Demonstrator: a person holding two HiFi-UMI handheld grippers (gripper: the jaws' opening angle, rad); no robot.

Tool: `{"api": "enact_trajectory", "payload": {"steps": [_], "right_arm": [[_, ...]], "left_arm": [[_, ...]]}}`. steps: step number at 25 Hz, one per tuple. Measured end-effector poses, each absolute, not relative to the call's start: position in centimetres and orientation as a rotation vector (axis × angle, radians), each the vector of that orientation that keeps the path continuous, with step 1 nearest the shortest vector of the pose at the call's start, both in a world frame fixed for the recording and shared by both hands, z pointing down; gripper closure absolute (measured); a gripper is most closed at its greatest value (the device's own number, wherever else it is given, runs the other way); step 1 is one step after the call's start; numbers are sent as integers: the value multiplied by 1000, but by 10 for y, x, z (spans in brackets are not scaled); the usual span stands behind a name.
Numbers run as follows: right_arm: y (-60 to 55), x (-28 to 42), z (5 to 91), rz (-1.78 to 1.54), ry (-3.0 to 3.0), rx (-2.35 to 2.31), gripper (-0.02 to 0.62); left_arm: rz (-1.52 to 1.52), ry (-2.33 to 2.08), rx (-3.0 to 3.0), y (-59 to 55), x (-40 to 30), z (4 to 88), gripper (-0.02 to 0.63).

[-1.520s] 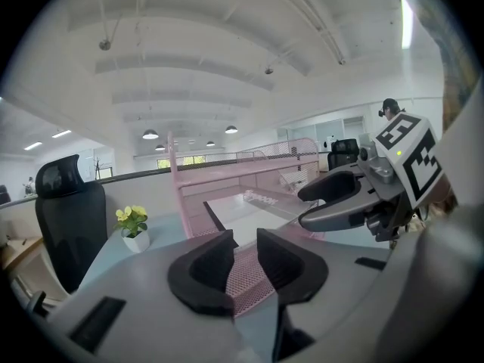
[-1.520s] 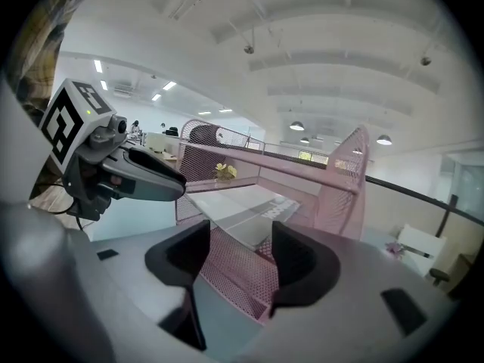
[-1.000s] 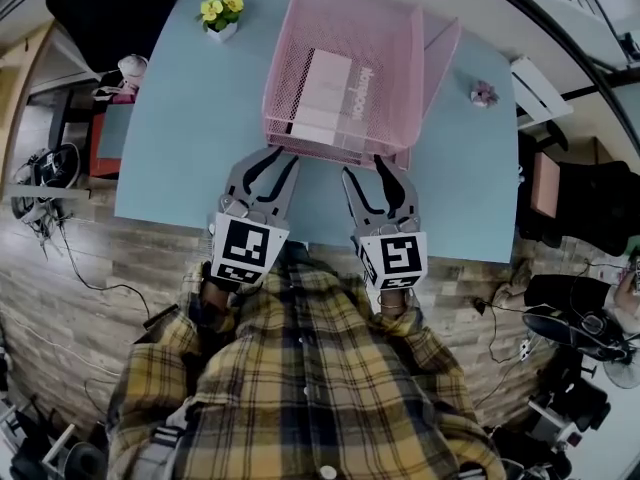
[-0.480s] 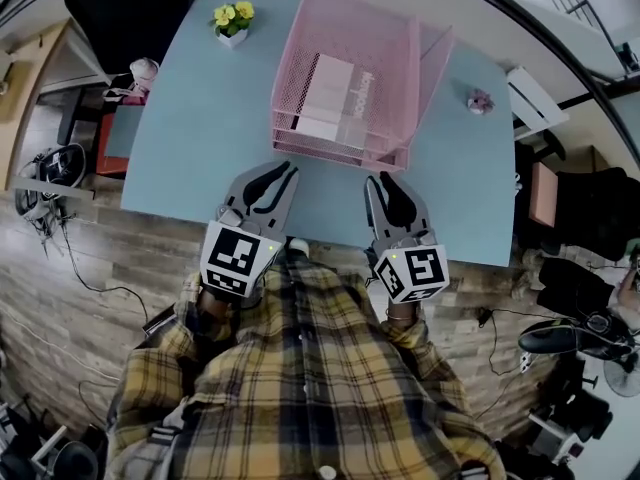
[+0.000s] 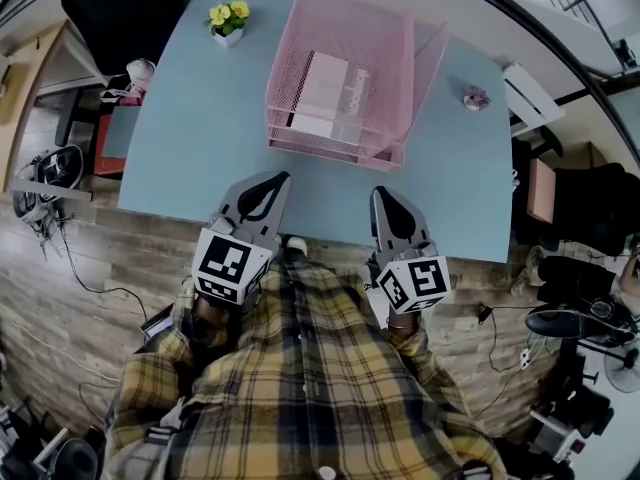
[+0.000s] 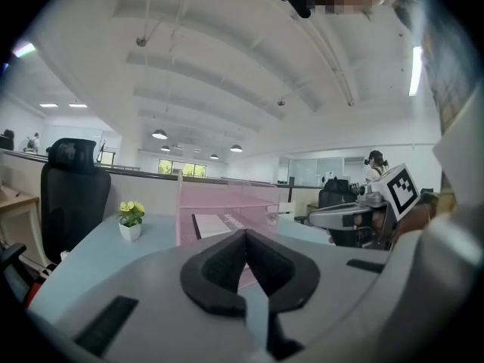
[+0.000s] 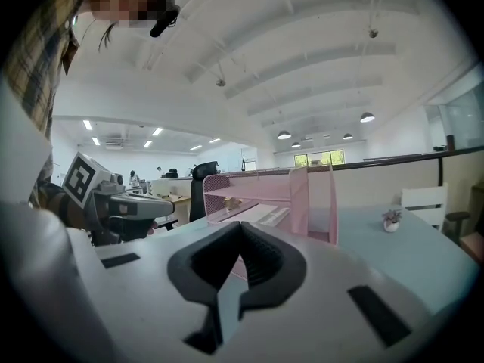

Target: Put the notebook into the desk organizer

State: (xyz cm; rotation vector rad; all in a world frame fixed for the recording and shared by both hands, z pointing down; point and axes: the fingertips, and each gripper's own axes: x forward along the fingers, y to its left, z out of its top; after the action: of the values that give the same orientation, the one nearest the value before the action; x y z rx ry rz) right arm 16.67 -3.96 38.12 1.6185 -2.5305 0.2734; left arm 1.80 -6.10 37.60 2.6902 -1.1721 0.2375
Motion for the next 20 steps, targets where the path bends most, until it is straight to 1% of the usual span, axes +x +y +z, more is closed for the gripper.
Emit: {"api": "enact_trajectory", "payload": {"steps": [20], "right_arm": [[-48,181,395,347,-2522,1611,594]], "left_arm": [[257,-1164,2645,-68,24,389,615]]}}
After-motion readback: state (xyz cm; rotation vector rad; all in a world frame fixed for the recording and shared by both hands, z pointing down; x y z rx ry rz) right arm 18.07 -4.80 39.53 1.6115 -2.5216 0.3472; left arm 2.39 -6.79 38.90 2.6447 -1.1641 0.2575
